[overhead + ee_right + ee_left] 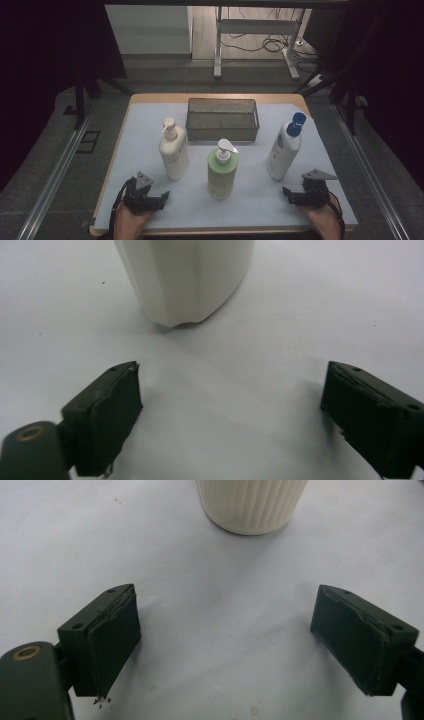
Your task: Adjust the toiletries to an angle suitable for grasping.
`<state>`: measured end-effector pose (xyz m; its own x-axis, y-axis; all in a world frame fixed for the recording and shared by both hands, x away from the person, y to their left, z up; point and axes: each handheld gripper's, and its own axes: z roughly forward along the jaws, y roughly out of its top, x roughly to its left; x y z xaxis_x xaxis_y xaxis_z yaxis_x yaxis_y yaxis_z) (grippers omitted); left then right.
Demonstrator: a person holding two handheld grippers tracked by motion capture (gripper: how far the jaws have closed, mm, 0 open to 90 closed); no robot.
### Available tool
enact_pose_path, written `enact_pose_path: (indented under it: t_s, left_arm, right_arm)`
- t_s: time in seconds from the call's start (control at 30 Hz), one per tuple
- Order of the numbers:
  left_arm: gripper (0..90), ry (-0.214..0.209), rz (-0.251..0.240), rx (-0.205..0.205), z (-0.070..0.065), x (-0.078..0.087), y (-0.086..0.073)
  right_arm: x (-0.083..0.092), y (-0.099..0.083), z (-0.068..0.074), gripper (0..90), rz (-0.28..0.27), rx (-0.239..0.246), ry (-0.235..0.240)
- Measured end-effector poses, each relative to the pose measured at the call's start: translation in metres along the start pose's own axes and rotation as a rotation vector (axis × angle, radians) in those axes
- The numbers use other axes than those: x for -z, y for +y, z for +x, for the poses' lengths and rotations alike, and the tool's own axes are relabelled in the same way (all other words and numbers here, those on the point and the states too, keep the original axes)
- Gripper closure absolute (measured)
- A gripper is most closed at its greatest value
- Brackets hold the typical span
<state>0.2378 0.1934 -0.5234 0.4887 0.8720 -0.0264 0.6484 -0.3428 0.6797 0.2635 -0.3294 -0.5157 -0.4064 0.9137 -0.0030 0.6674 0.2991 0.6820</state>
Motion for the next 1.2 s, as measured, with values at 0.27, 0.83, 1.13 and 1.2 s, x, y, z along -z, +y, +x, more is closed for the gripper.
enact_pose_path:
  t_s: [0.27, 0.83, 1.13, 1.2]
  left_arm:
    - [12.0, 0.0, 0.0, 0.0, 0.0, 0.0, 0.0]
    - [12.1, 0.0, -0.001, 0.0, 0.0, 0.0, 0.0]
    - [12.0, 0.0, -0.001, 0.0, 0.0, 0.0, 0.0]
    - [12.1, 0.0, -0.002, 0.0, 0.0, 0.0, 0.0]
  right_arm:
    - [0.007, 0.001, -0.004, 32.9, -0.005, -0.014, -0.001]
    - [0.025, 0.008, -0.011, 74.2, -0.122, 0.0, 0.132]
    - [0.026, 0.016, -0.001, 83.0, -0.172, 0.036, 0.172]
    - [0.028, 0.018, 0.003, 84.7, -0.173, 0.042, 0.19]
